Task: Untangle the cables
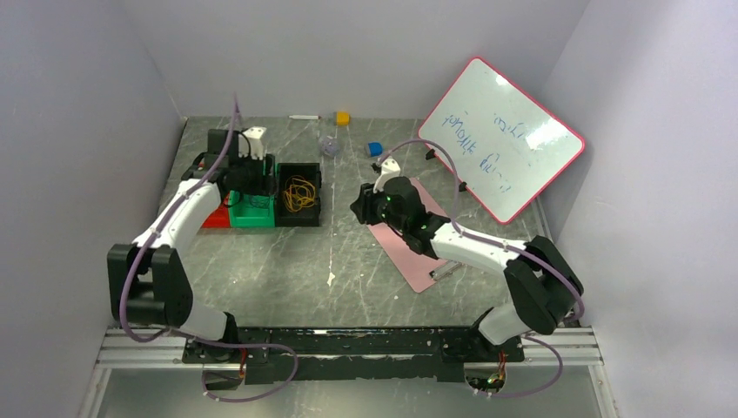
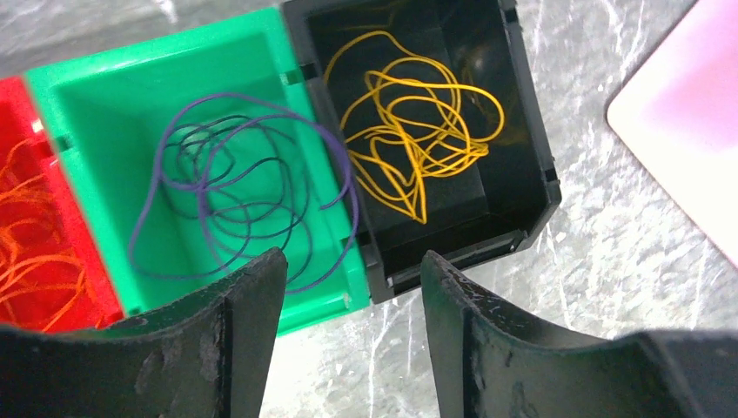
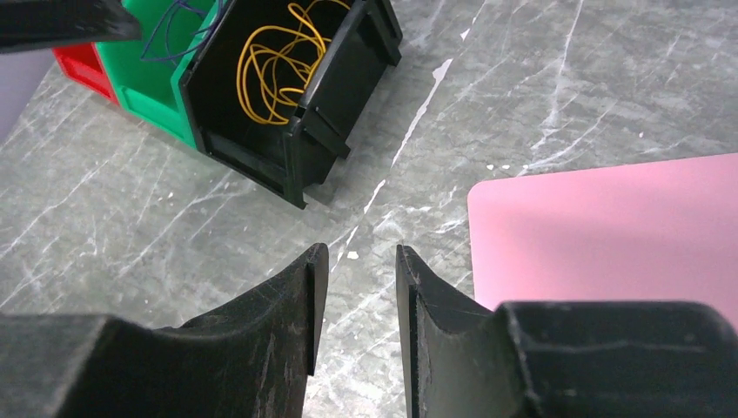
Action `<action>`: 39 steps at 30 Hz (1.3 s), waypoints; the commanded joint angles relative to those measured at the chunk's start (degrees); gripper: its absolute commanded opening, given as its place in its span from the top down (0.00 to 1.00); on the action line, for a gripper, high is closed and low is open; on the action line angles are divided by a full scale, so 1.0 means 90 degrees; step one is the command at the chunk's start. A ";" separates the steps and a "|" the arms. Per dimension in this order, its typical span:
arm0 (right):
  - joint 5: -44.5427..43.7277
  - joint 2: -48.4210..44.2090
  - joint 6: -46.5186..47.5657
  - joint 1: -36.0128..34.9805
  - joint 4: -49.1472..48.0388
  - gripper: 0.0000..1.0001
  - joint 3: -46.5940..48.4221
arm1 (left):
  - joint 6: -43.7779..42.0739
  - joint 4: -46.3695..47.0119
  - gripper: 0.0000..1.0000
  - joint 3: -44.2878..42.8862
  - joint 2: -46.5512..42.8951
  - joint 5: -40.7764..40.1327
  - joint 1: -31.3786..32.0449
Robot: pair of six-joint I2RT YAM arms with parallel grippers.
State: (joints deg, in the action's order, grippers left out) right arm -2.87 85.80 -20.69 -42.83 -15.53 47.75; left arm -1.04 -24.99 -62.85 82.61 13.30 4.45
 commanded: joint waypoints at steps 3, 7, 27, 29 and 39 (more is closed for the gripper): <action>-0.0003 -0.0359 0.0025 0.0019 0.0130 0.61 -0.0175 | -0.0690 -0.0344 0.40 -0.0318 0.0448 -0.0170 0.0306; 0.0085 -0.0383 0.0020 0.0017 0.0167 0.61 -0.0206 | -0.0738 -0.0198 0.43 -0.0031 0.0251 -0.0568 0.0307; 0.0170 -0.0510 0.0064 0.0022 0.0339 0.61 -0.0303 | -0.1447 -0.0452 0.52 -0.0110 0.0548 -0.0884 0.0424; 0.0182 -0.0502 0.0062 0.0016 0.0334 0.61 -0.0308 | -0.1503 -0.0527 0.51 -0.0197 0.0662 -0.0881 0.0424; 0.0246 -0.0449 0.0032 0.0015 0.0302 0.60 -0.0324 | -0.1613 -0.0651 0.53 -0.0379 0.1112 -0.0993 0.0473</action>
State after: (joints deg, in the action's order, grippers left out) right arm -0.84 82.43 -20.36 -42.81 -12.34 45.58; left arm -14.28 -30.24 -64.25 91.83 5.96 8.38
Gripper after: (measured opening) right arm 0.393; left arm 0.481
